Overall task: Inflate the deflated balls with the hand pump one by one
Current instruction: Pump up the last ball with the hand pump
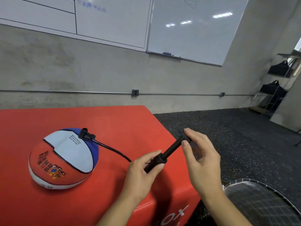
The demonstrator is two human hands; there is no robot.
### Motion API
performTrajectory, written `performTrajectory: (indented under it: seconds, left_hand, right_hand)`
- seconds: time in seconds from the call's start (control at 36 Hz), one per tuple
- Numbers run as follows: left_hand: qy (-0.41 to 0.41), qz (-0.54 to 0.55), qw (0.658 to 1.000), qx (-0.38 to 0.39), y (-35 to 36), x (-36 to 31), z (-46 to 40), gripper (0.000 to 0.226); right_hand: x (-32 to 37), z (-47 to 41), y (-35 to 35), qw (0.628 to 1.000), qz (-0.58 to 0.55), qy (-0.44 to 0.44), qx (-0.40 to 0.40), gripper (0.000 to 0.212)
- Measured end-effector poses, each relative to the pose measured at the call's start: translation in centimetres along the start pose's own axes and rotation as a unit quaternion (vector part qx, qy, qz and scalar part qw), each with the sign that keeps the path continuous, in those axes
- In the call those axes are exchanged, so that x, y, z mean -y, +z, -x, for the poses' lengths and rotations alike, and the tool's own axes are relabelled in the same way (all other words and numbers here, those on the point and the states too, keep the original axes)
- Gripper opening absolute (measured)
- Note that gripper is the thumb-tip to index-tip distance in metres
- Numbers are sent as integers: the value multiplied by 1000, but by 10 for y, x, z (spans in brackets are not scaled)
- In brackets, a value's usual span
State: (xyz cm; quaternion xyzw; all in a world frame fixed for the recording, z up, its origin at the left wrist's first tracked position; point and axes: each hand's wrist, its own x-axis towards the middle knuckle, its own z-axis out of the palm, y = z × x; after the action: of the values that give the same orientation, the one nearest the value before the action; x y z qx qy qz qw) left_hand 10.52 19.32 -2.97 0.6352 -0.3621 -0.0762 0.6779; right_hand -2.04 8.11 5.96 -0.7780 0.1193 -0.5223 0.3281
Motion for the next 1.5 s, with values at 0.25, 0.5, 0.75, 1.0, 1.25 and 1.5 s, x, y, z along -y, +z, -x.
performTrajectory:
  seconds: [0.25, 0.5, 0.75, 1.0, 1.25, 1.5]
  left_hand:
    - [-7, 27, 1000, 2, 0, -2, -1, 46]
    - [11, 8, 1000, 19, -1, -13, 3, 47]
    - [-12, -9, 1000, 3, 0, -13, 6, 43]
    - [-9, -14, 1000, -9, -2, -9, 4, 46]
    - [10, 9, 1000, -21, -4, -6, -3, 59]
    - [27, -7, 999, -16, -2, -13, 2, 44]
  right_hand:
    - [-17, 26, 21, 999, -12, 16, 47, 35]
    - [-22, 34, 18, 995, 18, 12, 93, 36]
    - [-1, -20, -26, 1000, -16, 6, 0, 30]
    - [7, -18, -25, 1000, -6, 16, 6, 27]
    - [-3, 5, 8, 1000, -12, -5, 26, 30]
    - [-20, 35, 27, 998, -24, 28, 60, 33]
